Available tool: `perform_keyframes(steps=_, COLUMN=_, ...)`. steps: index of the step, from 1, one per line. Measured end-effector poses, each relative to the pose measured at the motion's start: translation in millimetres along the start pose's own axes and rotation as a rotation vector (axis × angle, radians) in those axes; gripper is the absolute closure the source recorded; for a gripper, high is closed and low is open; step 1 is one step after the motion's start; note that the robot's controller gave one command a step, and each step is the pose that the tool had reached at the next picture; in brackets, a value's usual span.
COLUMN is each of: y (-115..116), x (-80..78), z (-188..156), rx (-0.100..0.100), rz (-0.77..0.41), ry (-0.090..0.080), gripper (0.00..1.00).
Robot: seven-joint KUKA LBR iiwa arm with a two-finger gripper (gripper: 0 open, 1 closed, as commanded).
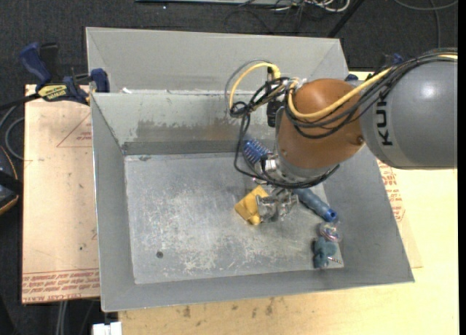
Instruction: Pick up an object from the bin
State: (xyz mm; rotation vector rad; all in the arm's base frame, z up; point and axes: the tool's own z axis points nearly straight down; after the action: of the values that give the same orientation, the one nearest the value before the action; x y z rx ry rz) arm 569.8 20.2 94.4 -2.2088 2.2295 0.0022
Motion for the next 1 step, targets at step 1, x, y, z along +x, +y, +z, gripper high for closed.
perform_keyframes(steps=1, y=0.2, x=0.0, z=0.2, rx=-0.001, rz=0.000, ry=0.000, gripper=0.00)
